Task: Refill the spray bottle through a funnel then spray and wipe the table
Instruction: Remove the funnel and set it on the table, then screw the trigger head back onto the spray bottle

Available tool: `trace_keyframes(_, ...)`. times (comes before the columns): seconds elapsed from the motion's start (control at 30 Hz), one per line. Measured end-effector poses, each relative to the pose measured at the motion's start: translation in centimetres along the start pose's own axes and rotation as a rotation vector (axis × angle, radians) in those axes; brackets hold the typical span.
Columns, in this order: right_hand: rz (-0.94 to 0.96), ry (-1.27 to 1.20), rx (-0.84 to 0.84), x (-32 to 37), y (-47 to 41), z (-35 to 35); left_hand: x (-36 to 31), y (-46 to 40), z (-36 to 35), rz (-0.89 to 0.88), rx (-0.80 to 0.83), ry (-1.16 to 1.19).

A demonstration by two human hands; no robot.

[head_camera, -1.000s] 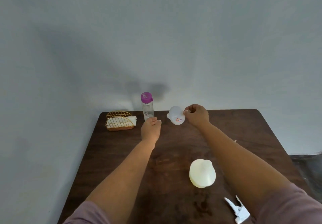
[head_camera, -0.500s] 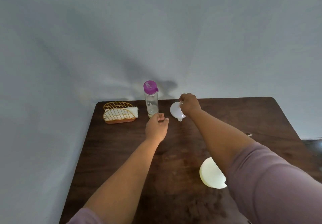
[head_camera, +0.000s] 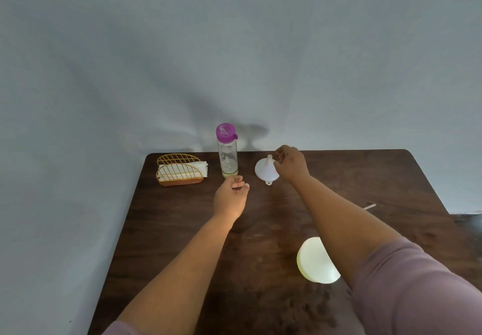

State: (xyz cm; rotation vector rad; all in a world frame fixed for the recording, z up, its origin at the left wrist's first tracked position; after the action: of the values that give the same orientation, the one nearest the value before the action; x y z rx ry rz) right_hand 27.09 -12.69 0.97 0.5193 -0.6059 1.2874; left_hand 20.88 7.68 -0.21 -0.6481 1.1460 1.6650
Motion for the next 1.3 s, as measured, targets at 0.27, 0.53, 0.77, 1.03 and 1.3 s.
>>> trace_keyframes(0.27,-0.075,-0.197,-0.175,-2.7,6.8,7.6,-2.9,5.6,-1.8,-0.217,-0.025,-0.06)
trace_keyframes(0.53,-0.126,-0.205,-0.217,-8.1,18.4,14.5,-2.9,14.2,-7.2,-0.301,0.027,-0.06)
trace_keyframes(0.77,-0.303,0.048,-0.01,-17.0,27.2,13.7,-0.5,19.8,-9.1,-0.324,-0.103,-0.073)
trace_keyframes(1.03,-0.173,0.236,0.252,-18.2,33.2,8.9,1.3,23.3,-9.5,-0.348,-0.177,-0.092)
trace_keyframes(1.3,-0.172,0.291,0.293,-18.0,34.3,7.3,2.6,24.5,-8.5,-0.329,-0.179,-0.124)
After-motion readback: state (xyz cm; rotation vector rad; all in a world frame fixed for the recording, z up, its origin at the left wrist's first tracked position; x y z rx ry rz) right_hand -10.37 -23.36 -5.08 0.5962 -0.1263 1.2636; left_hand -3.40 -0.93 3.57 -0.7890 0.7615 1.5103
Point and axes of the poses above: each hand's wrist, its own y-axis away from the middle knuckle, its own z-axis out of the back of the hand, x = y × z, the point moved 6 cm from there along -y, towards the middle knuckle, and after that the axes turned 4 degrees about z, right-handed, at the moved point
